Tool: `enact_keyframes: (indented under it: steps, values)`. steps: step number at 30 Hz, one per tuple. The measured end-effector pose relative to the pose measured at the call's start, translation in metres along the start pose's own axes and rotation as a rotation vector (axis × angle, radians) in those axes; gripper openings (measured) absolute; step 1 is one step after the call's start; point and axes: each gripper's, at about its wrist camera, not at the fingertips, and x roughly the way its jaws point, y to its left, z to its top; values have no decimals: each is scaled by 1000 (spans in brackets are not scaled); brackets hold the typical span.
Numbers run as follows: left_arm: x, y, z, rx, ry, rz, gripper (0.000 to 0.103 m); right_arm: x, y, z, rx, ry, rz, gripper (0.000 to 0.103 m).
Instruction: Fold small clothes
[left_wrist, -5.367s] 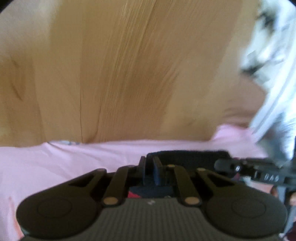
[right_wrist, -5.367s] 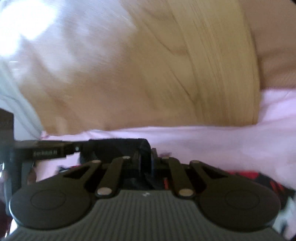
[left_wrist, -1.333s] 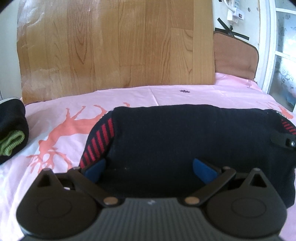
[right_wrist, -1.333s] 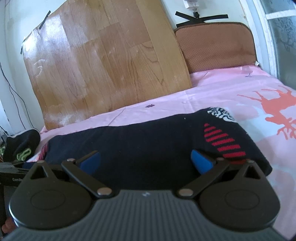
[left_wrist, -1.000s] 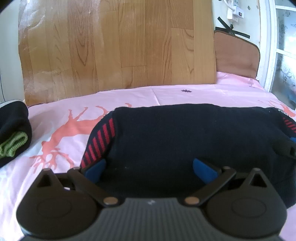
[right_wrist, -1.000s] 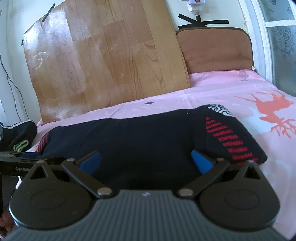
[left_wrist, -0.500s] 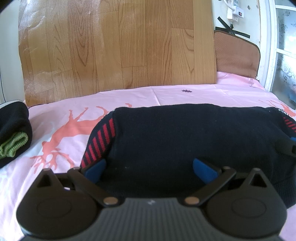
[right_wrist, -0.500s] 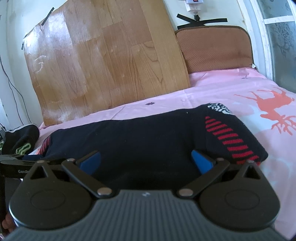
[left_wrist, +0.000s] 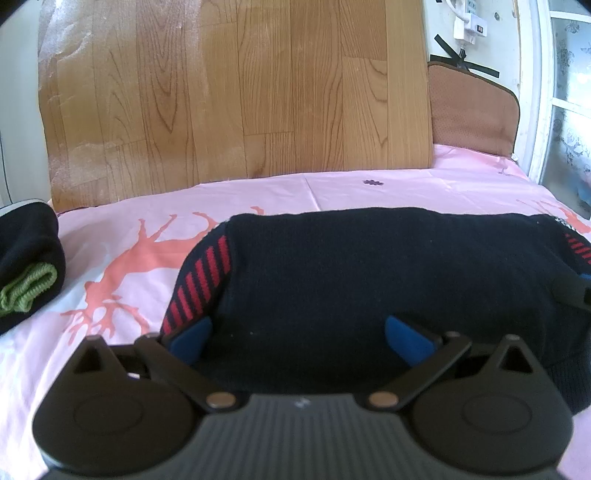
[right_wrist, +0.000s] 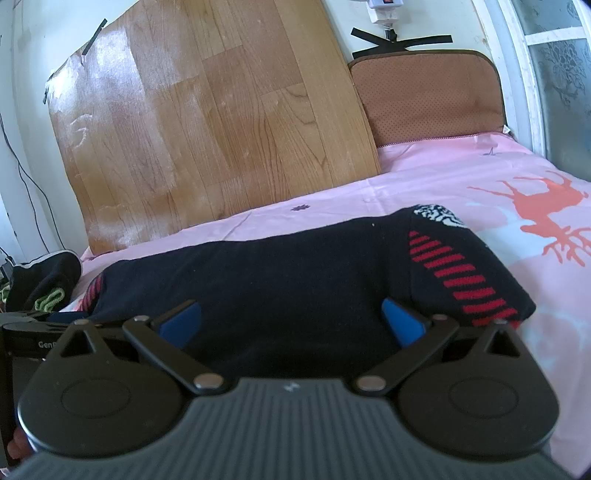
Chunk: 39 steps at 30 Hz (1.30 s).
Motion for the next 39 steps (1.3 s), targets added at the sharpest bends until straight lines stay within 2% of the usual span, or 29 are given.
enact_keyframes:
  steps: [20,27,30,39]
  values:
    - [-7,3,-2,-37,-27,-12,103,0,0,0,-1,0,1,103]
    - [-12,-1,-6,-43,-40,56,103,-1,2,0,-11,5,-10,103]
    - [-10,1,-6,-89,6,44,103,-3,4,-2,-11,11,-21,103]
    - [-14,-14,-8,-79,40,121,103,-12,4,-10,11,33,-16,103]
